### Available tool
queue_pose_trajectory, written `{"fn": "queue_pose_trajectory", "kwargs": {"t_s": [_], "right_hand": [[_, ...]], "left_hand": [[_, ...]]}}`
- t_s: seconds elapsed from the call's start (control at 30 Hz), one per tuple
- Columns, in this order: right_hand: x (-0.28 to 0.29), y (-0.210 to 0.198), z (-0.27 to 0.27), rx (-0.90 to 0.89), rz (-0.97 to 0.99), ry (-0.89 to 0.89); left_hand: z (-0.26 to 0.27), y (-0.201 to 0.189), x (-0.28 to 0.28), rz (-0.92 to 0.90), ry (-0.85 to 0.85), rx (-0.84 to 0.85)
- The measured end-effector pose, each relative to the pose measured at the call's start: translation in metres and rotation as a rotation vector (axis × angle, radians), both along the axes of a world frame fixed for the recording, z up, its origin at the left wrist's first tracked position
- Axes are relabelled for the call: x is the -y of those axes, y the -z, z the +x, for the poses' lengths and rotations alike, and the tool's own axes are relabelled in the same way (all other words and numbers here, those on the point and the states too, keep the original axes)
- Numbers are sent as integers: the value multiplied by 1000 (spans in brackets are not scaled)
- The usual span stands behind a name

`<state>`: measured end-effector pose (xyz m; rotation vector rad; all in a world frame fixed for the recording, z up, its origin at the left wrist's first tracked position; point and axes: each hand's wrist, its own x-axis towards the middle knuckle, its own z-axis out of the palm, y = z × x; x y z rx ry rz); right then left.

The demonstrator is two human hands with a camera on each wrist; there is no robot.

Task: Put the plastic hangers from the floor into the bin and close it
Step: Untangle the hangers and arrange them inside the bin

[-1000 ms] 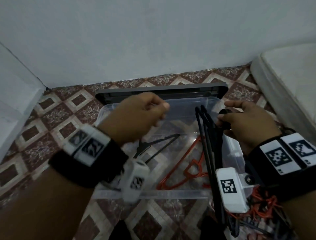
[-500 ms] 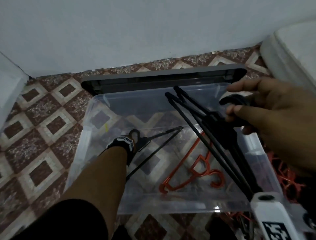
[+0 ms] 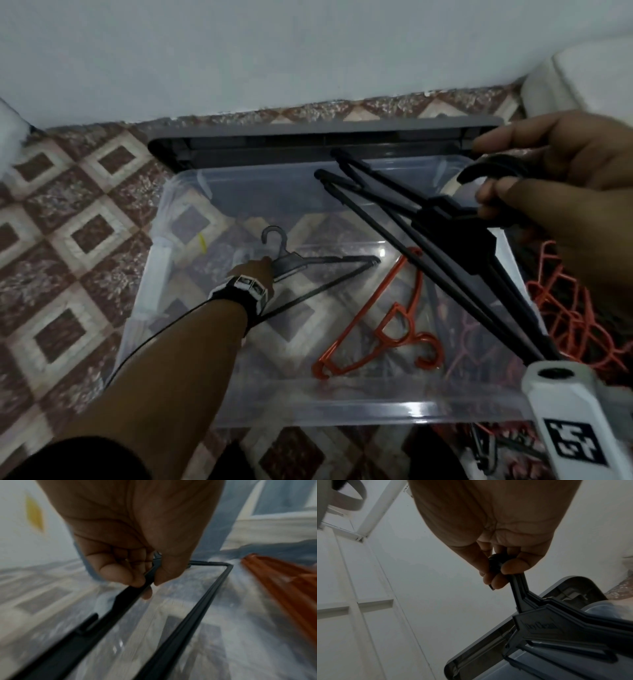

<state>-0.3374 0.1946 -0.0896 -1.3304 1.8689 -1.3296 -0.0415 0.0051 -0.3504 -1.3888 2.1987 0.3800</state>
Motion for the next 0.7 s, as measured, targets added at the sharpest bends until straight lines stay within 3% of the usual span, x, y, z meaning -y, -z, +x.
{"fn": "queue_pose_trajectory", "kwargs": {"t_s": [0.03,0.1,0.23,0.3,0.43,0.57,0.7], "right_hand": [[-12,-7,11,-112,4,-17],[-18,-5,14,-96,-14,-104],[-28,-12,-2,-156,67,31],[-36,-18,7,-176,64,15],[-43,-30,21,-208,152,-53],[-50,-37,38,-305,268,-291],[-52,-36,40,-371,293,-337]], "left_hand": [[-2,-15,-5,-36,36,-34],[-7,-50,-18,-104,121,-51],[-11,-129,-43,-238,278,-77],[-8,-173,-55,-309,353,-123],[-9,-241,-80,-302,497,-253],[-35,-263,-112,-250,607,-432],[-55,-255,-122,-294,613,-534]]}}
